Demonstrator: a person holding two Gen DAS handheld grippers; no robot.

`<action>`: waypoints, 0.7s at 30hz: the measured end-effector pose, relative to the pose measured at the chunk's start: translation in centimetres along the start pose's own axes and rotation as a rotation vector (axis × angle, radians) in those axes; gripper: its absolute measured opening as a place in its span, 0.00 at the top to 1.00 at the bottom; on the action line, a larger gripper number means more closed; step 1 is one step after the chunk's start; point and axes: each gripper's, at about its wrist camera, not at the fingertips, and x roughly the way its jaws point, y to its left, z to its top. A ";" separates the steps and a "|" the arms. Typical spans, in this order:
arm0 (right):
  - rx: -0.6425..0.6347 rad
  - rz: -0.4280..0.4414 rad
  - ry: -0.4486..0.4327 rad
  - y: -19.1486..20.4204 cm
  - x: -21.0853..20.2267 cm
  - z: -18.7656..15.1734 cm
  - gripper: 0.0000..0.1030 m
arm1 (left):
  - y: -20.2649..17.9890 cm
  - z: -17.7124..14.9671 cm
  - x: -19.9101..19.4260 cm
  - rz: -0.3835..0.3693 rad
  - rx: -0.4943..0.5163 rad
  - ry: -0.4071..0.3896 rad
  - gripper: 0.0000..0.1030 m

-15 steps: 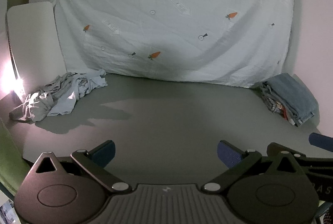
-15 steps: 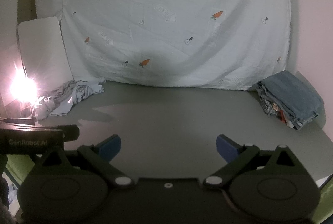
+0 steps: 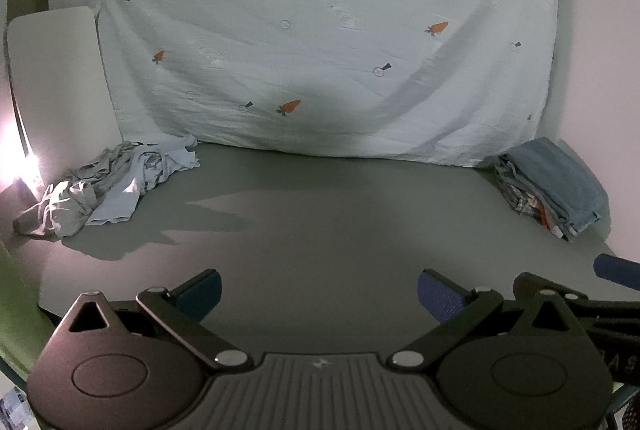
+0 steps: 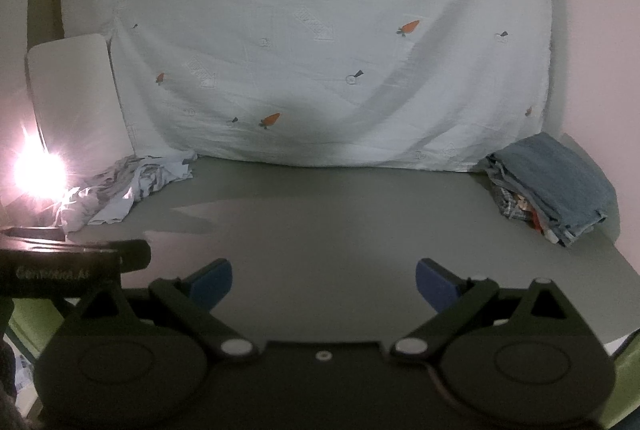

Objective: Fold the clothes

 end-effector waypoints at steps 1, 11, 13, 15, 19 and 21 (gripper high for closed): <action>0.000 -0.002 0.001 -0.1 -0.1 0.0 0.03 | -0.1 0.0 0.0 -0.002 0.001 0.001 0.00; 0.003 -0.020 0.003 0.5 -0.8 -0.6 0.03 | 0.1 -0.1 -0.1 -0.019 -0.002 0.009 0.00; 0.004 -0.020 0.005 0.2 -0.7 -0.3 0.03 | 0.2 -0.1 -0.1 -0.021 -0.002 0.009 0.00; 0.005 -0.021 0.003 0.1 -0.7 -0.4 0.03 | 0.1 0.0 -0.2 -0.022 -0.001 0.008 0.00; 0.008 -0.022 0.000 0.2 -0.7 -0.4 0.03 | 0.2 -0.1 -0.2 -0.023 0.000 0.007 0.00; 0.009 -0.023 -0.001 0.3 -0.7 -0.4 0.03 | 0.0 -0.2 -0.2 -0.022 0.000 0.006 0.00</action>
